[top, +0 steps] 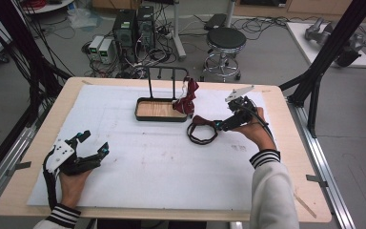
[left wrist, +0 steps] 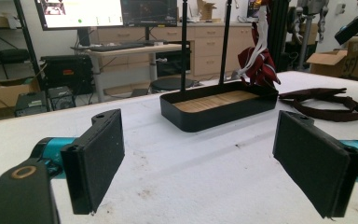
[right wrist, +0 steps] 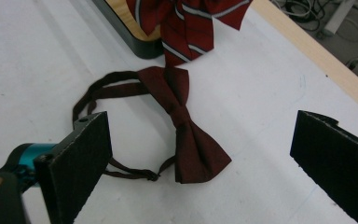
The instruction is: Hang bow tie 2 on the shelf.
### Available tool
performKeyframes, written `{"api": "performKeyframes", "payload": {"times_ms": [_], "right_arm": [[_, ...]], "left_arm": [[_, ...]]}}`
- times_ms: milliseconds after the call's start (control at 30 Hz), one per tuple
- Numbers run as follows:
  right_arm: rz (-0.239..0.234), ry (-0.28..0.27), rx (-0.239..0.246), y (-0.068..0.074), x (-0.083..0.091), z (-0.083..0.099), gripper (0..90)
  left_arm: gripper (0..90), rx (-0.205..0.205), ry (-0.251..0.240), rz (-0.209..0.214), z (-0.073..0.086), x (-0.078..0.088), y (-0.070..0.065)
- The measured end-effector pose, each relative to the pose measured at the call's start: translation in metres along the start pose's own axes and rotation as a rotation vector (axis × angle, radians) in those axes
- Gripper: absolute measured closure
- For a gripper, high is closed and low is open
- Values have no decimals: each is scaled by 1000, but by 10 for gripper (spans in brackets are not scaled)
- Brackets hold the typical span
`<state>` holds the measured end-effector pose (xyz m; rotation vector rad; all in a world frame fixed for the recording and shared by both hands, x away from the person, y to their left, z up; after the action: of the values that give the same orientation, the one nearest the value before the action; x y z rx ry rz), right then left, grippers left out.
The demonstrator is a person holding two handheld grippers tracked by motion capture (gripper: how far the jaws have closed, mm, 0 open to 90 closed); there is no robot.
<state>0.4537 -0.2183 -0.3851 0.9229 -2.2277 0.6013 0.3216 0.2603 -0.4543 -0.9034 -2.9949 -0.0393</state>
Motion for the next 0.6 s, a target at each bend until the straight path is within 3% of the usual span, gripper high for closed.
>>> {"api": "performKeyframes", "payload": {"times_ms": [167,333,433,567,600], "right_arm": [[2,52,34,-5,-12,0,49],[28,92,114,-6,-23,-5,61],[22,106,109,-6,-28,-3,74],[17,152,138,-7,-35,1,80],[9,161,141,-7,-36,3,129]], "left_arm": [[168,-1,0,-1,0,0,0],[168,-6,1,0,0,0,0],[168,-4,-1,0,0,0,0],[168,-3,-1,0,0,0,0],[168,-3,0,0,0,0,0]]}}
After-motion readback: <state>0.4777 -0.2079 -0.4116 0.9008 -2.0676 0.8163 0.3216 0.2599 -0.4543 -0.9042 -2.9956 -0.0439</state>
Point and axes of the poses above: each handheld gripper's, and its own axes: x roughly backward along the jaws, z roughly out of its underside, y roughly to its left, the point moved 4 cm from there along -x, roughly forward along the jaws, and after that the axes turned 3 degrees about z, right-handed, at the moved point
